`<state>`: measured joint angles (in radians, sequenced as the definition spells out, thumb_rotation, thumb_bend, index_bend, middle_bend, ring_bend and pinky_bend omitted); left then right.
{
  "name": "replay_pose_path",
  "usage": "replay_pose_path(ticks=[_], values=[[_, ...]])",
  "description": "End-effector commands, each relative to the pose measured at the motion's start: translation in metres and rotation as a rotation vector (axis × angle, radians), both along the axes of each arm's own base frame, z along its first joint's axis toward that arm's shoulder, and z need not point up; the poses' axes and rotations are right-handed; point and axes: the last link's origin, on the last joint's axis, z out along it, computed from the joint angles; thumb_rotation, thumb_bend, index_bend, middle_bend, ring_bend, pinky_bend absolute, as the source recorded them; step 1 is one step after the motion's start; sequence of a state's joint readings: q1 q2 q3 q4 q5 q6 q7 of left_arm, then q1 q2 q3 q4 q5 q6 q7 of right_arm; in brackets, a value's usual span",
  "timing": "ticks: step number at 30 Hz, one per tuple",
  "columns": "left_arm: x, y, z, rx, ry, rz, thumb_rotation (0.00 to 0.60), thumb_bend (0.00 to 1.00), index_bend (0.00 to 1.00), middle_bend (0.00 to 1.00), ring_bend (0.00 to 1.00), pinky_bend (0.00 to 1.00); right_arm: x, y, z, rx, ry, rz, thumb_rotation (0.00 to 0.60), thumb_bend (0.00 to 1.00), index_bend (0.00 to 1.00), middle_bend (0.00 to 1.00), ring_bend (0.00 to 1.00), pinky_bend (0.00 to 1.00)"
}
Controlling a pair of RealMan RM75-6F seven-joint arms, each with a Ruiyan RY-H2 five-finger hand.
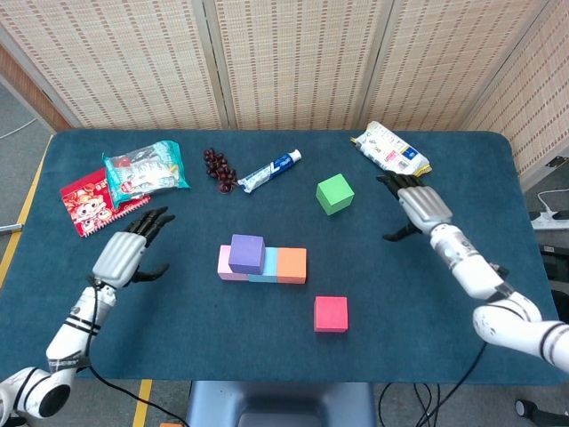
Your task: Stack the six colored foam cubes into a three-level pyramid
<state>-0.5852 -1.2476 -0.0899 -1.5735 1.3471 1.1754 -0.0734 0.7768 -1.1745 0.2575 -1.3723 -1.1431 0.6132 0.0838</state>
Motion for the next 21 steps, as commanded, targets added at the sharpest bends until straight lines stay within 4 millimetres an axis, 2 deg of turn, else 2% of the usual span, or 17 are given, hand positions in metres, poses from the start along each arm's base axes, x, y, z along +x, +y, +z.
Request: replay_pose_path(ticks=[1,8,12,15,21], values=[[-0.012,-0.010,0.009,0.028,-0.013,0.025,0.600,0.31,0.14,0.04,0.00,0.17,0.022,-0.036,-0.028,0.035,0.077,0.033,0.600,0.15,0.03,0.08,0.00,0.13],[-0.029,-0.025,0.020,0.071,-0.030,0.061,0.600,0.31,0.17,0.06,0.01,0.18,0.041,-0.073,-0.060,0.054,0.196,0.052,0.600,0.15,0.15,0.14,0.00,0.14],[-0.032,-0.027,0.023,0.082,-0.033,0.068,0.600,0.31,0.18,0.07,0.01,0.18,0.045,-0.079,-0.068,0.061,0.215,0.048,0.600,0.15,0.18,0.15,0.00,0.14],[-0.038,-0.034,0.029,0.105,-0.044,0.084,0.600,0.31,0.19,0.08,0.02,0.18,0.054,-0.092,-0.093,0.082,0.263,0.044,0.600,0.15,0.19,0.15,0.00,0.14],[-0.043,-0.040,0.030,0.101,-0.064,0.096,0.600,0.31,0.19,0.08,0.02,0.18,0.065,-0.108,-0.113,0.066,0.315,0.026,0.600,0.15,0.20,0.16,0.01,0.14]])
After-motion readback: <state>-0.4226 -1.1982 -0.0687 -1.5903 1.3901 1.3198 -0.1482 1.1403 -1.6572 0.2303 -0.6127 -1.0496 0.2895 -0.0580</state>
